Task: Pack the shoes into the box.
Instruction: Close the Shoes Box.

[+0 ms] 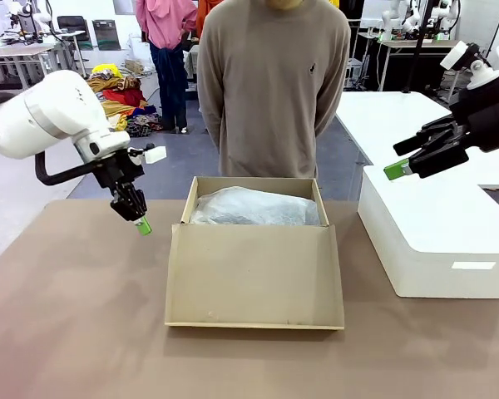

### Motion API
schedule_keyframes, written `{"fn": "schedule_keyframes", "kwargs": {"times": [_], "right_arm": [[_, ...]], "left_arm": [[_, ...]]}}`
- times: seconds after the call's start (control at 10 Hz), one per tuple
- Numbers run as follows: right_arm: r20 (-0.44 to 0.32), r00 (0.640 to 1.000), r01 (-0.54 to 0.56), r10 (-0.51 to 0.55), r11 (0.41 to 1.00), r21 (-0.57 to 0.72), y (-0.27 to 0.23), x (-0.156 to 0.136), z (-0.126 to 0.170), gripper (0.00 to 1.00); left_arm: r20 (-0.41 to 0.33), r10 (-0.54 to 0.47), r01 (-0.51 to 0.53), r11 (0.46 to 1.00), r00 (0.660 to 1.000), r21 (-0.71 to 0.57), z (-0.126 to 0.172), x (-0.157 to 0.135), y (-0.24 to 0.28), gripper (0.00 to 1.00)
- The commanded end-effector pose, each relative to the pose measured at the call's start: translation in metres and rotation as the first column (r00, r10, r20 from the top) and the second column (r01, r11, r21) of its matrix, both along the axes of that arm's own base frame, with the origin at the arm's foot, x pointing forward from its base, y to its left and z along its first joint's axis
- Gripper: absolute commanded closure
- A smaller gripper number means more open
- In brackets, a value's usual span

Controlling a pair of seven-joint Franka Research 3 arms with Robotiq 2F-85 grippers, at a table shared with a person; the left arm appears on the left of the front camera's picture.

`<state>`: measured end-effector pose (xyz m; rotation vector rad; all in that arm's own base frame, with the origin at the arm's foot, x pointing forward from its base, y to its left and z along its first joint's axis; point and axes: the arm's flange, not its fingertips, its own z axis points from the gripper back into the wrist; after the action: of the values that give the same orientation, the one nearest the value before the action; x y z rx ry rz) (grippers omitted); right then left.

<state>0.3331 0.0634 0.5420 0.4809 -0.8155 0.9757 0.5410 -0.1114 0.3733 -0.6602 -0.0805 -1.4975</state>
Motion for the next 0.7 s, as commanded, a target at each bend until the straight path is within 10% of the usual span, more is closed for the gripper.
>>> {"fn": "schedule_keyframes", "kwargs": {"times": [0.0,0.6], "right_arm": [[0.019,1.000,-0.025,0.024,0.999,0.020,-0.001,0.004,0.000,0.00],[0.019,1.000,-0.025,0.024,0.999,0.020,-0.001,0.004,0.000,0.00]], "left_arm": [[0.020,0.031,-0.029,0.996,0.999,-0.087,-0.016,-0.003,0.001,1.00],[-0.049,0.033,-0.039,0.992,0.998,-0.116,-0.053,-0.003,-0.018,1.00]]}}
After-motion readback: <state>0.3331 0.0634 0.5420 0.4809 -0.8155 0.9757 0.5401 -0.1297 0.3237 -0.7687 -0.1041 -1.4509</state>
